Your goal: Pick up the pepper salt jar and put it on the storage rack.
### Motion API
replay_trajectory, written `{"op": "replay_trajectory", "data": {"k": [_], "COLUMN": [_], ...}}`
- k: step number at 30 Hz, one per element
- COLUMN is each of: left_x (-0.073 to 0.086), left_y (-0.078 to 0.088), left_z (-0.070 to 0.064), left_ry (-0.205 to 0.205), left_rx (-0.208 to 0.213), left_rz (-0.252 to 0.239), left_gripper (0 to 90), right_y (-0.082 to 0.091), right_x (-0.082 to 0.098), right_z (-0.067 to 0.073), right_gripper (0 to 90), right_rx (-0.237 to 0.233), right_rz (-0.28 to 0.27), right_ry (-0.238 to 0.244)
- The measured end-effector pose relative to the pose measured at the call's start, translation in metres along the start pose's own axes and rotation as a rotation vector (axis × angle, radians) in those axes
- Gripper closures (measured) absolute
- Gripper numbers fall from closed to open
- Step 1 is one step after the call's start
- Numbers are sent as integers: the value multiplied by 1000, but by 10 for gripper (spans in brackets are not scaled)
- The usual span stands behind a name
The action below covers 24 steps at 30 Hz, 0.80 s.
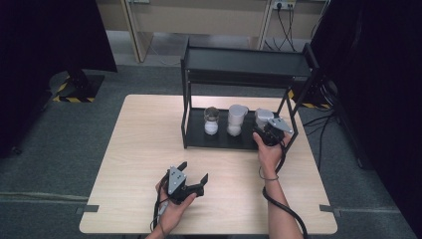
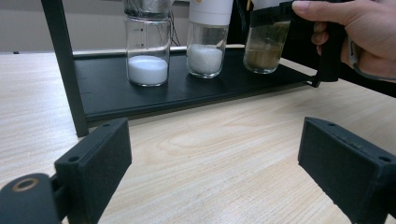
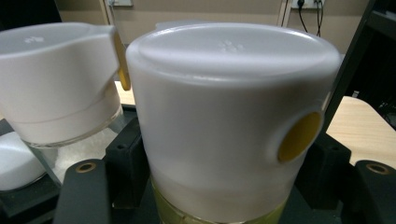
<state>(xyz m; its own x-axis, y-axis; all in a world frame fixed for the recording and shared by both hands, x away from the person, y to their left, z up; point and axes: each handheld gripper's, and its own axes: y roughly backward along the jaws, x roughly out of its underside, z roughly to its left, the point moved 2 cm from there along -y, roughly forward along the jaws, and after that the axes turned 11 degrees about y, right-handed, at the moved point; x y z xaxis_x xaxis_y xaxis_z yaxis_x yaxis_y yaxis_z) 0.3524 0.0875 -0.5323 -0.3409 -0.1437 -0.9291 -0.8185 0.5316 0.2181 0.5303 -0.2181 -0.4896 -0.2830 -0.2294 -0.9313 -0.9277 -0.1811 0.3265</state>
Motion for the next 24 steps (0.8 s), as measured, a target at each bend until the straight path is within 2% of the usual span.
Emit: {"op": "replay_trajectory", "data": {"k": [19, 24], "left_x": [0, 0], "left_y": [0, 0], "left_z": [-1, -1], "left_ry": [-6, -7], "left_rx": [0, 0], "left_rz": [-2, -2], "left_gripper": [91, 92], "right_y": [-5, -3], "right_x": [6, 7], "right_z": [-2, -2], "right_gripper": [307, 303], "right_rx": [-13, -17], "right_rz": [2, -1], "right_ry": [2, 16]}}
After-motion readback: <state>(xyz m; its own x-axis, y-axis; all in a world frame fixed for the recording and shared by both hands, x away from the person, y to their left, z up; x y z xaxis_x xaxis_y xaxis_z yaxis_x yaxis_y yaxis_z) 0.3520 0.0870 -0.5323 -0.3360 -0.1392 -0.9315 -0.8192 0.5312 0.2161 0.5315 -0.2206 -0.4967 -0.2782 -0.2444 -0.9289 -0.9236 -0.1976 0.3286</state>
